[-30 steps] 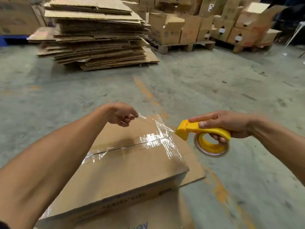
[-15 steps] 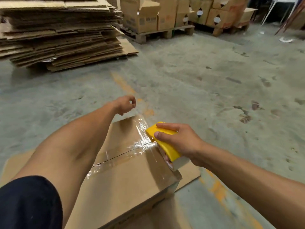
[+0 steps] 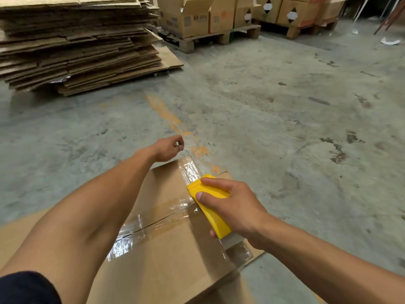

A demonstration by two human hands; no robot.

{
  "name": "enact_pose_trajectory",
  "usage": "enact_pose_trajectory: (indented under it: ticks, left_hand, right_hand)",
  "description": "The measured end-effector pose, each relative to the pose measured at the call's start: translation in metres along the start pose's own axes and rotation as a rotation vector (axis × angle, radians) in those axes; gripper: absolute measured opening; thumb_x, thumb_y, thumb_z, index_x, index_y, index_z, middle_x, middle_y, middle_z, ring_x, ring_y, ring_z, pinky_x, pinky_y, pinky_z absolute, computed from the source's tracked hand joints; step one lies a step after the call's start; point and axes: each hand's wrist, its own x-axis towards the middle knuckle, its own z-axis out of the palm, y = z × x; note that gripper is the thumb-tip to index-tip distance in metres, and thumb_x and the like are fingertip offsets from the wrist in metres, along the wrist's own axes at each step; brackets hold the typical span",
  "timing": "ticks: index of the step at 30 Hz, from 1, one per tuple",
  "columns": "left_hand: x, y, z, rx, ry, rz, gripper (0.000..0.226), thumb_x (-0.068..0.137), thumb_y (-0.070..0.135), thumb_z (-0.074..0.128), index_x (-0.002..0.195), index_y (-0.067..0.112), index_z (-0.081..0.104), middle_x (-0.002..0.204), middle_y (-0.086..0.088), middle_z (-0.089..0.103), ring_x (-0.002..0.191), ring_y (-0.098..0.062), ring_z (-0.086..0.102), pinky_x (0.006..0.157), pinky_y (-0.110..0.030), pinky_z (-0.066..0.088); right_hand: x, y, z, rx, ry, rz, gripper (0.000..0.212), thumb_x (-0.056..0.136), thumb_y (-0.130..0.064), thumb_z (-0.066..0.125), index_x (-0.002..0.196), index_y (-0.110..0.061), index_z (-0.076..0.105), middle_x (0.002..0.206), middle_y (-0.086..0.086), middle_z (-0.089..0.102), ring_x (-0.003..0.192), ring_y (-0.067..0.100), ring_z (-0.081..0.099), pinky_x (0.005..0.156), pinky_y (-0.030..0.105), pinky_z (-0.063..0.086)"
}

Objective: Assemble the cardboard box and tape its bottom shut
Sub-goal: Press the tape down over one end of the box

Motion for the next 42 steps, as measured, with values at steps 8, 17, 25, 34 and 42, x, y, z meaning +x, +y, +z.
enact_pose_trajectory:
  ticks: [8,17,25,34,42]
  left_hand:
    - [0.003,-0.003,0.013,0.044,-0.017,-0.056,0.016,0.1,0.026,0.039,0.103,0.026,0.055,0.114,-0.008,0.063,0.112,-0.032,0.049,0.1,-0.037,0.034]
    - [-0.006,-0.005,0.019,-0.193,-0.088,-0.171,0.019,0.097,0.039,0.048,0.11,0.03,0.059,0.127,-0.011,0.057,0.108,-0.026,0.055,0.099,-0.04,0.044]
    - [-0.021,-0.002,0.024,-0.315,0.477,-0.096,0.045,0.096,0.028,0.049,0.14,0.021,0.051,0.115,-0.011,0.07,0.111,-0.028,0.064,0.099,-0.04,0.047]
    - [-0.046,0.014,0.037,-0.115,0.144,0.004,0.06,0.098,0.053,0.019,0.129,0.028,0.063,0.13,-0.009,0.065,0.124,-0.03,0.054,0.103,-0.042,0.041]
    - [-0.042,0.012,0.046,0.124,0.167,-0.017,0.053,0.094,0.056,0.023,0.124,0.032,0.06,0.129,-0.012,0.063,0.117,-0.038,0.056,0.095,-0.048,0.046]
  right_hand:
    - [0.002,-0.001,0.001,0.011,0.002,0.001,0.04,0.077,-0.033,0.082,0.116,-0.038,0.072,0.121,0.003,0.059,0.062,0.038,0.07,0.053,0.053,0.061]
    - [0.001,-0.001,0.002,-0.02,-0.001,-0.012,0.041,0.076,-0.035,0.083,0.116,-0.038,0.072,0.122,0.0,0.058,0.069,0.035,0.07,0.053,0.051,0.061]
    - [0.002,0.001,0.003,-0.033,0.024,-0.034,0.039,0.076,-0.037,0.082,0.114,-0.041,0.072,0.118,0.001,0.061,0.058,0.038,0.07,0.054,0.053,0.061]
    - [0.006,0.002,0.001,-0.014,-0.003,-0.018,0.041,0.075,-0.033,0.083,0.115,-0.034,0.072,0.116,0.01,0.065,0.057,0.032,0.064,0.052,0.044,0.06]
    - [-0.011,0.001,-0.006,-0.004,-0.002,-0.025,0.036,0.08,-0.024,0.081,0.115,-0.031,0.072,0.113,0.018,0.064,0.056,0.032,0.061,0.047,0.035,0.055]
